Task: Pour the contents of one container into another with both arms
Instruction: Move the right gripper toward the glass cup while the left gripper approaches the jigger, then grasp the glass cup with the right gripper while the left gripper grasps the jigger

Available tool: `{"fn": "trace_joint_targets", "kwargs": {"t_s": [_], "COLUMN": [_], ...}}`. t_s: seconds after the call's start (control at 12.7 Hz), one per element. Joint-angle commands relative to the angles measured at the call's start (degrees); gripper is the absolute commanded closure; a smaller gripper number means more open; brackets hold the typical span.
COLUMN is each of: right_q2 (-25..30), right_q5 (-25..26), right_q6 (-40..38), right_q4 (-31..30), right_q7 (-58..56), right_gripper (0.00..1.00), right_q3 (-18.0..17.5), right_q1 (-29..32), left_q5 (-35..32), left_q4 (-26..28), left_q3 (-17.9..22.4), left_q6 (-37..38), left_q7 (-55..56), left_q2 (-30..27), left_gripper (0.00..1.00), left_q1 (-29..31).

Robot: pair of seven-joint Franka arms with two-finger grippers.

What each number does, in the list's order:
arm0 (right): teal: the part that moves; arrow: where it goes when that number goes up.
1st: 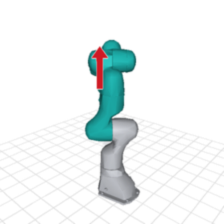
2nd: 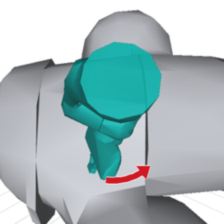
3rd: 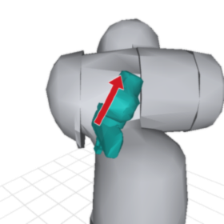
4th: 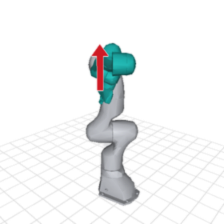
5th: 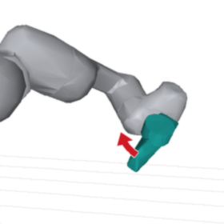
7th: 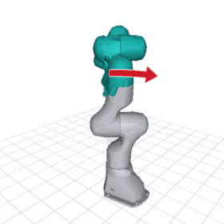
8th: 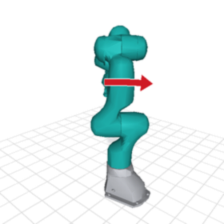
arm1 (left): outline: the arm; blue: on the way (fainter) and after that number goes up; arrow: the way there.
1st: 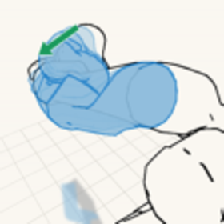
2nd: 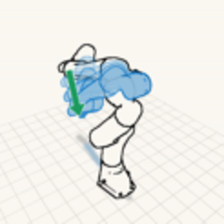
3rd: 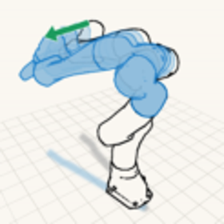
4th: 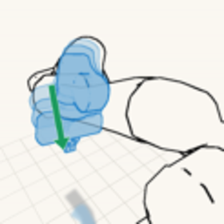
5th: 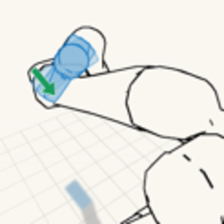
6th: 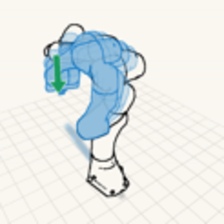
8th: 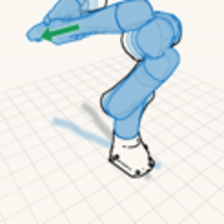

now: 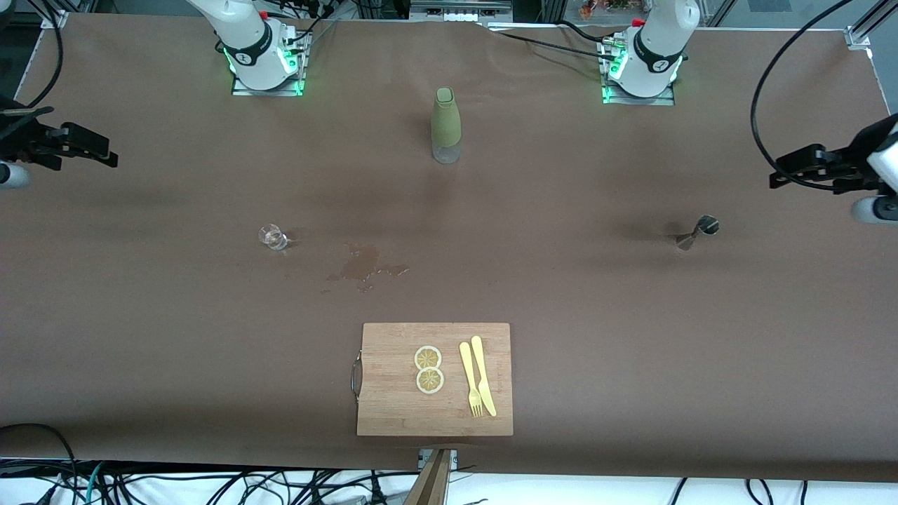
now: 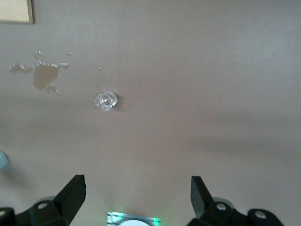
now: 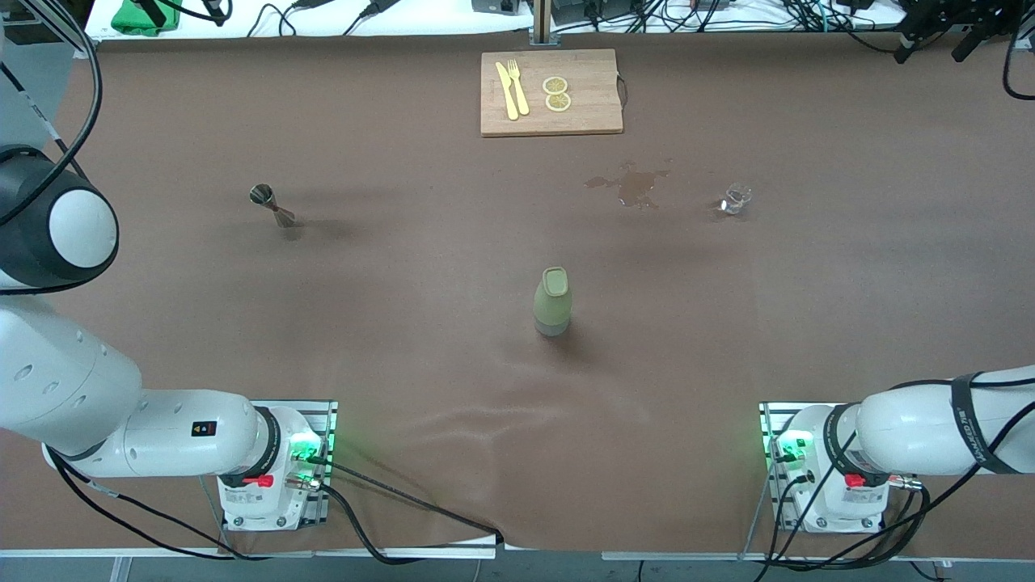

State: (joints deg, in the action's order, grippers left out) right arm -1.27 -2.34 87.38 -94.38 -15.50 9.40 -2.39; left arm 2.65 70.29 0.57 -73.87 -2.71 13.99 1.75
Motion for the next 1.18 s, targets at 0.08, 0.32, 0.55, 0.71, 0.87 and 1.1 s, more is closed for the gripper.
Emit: {"fn": "trace_joint_targets", "kwargs": {"t_s": [0.08, 0.32, 0.55, 0.71, 0.87, 1.1], "right_q2": [-2.24, -5.57, -11.2, -14.71, -18.4, -22.89], "right_q5": [-0.29, -5.46, -14.86, -21.27, -28.65, -38.5], "right_q6": [-0.01, 2.0, 2.89, 4.46, 6.84, 7.55], "right_q4": [-0.28, -1.86, -2.3, -4.05, -6.51, -9.24], "right_q7": [-18.12, -33.23, -50.1, -60.38, -72.51, -84.31], "right_gripper": [0.01, 0.01, 0.01, 0.01, 0.01, 0.01], "right_q3": [3.07, 6.41, 11.51, 12.92, 13.01, 13.1], "right_q1": [0.54, 0.63, 0.81, 2.03, 2.91, 3.44], "left_q5": [2.18, 10.14, 17.54, 24.21, 31.76, 39.08], "left_q4": [1.43, 2.04, 4.58, 6.87, 8.02, 8.46], "left_q3": [4.08, 10.92, 15.93, 19.89, 23.06, 25.45], "left_q6": [0.13, 0.65, 1.98, 2.76, 6.09, 9.53], "left_q7": [-11.19, -29.66, -50.22, -64.62, -82.36, -100.68], "left_q2": [0.95, 3.58, 7.27, 10.51, 16.13, 23.7], "left_gripper": [0.0, 0.0, 0.0, 0.0, 0.0, 0.0], "left_q1": [2.11, 4.31, 6.77, 7.56, 9.41, 11.86]}}
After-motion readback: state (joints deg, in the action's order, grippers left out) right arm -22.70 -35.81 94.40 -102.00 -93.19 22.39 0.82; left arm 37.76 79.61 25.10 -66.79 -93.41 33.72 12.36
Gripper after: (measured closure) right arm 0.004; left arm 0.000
